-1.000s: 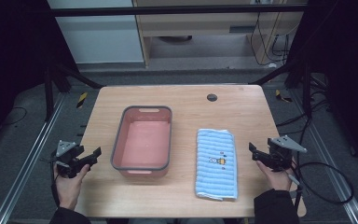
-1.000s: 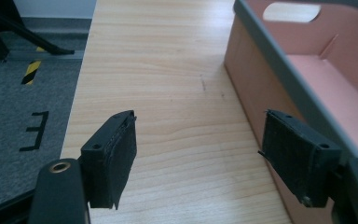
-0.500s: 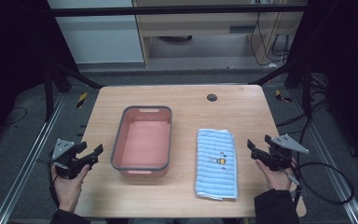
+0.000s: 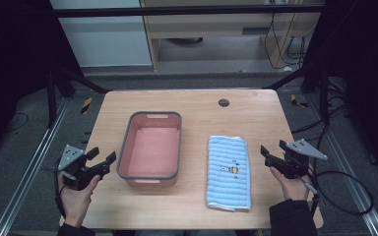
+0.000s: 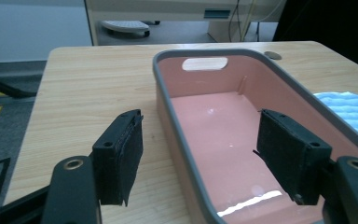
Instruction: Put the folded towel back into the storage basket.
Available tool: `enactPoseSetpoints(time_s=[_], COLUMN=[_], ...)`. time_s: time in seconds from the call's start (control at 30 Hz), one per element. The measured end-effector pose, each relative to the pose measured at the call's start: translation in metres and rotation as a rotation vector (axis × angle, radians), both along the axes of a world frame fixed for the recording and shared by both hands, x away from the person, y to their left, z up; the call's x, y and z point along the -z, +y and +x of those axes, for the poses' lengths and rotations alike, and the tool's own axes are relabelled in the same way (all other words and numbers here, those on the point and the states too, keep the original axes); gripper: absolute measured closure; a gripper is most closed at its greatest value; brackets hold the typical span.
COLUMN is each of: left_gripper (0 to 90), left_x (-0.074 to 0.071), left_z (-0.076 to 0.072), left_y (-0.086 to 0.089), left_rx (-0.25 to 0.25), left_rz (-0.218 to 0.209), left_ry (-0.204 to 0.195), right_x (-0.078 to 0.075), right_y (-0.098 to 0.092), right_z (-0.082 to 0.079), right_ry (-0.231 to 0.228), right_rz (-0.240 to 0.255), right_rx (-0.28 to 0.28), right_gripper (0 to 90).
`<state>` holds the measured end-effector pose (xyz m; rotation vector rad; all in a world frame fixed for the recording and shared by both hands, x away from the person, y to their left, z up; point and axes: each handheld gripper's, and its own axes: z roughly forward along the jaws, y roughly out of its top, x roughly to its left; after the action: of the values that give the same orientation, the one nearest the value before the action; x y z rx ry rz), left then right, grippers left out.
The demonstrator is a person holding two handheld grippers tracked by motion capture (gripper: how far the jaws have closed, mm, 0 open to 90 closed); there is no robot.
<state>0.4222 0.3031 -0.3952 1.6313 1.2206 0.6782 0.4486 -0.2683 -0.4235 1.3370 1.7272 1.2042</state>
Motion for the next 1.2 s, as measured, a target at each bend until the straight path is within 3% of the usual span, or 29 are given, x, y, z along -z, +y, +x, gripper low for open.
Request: enactPoseSetpoints(time_s=[0.27,0.47,0.9,1.2], left_gripper=[30.8,31.2,32.2,33.6], left_x=[-0.006,-0.01,-0.014,-0.014], left_z=[-0.002,-0.002,0.002,0.004], left_y=[-0.015,-0.025,-0.055,-0.083], left_rx=[0.048,0.072,0.114,0.162], left_rz=[-0.013,0.0,0.006,0.017], left_ry=[-0.012,-0.019,-0.031,-0.031], right_x=[-0.01,-0.013,-0.03,-0.035], right_y=[0.005,0.002,0.003,0.008], right_z=[0.002,0.004,0.009,0.015], right_ry=[-0.014,-0.008,-0.028,-0.018], right_rz=[-0.015,-0.023,-0.004,-0.042], right_rx=[-0.023,-0.027,-0.049,-0.069], right_gripper=[30.2,31.9,34.5,36.1])
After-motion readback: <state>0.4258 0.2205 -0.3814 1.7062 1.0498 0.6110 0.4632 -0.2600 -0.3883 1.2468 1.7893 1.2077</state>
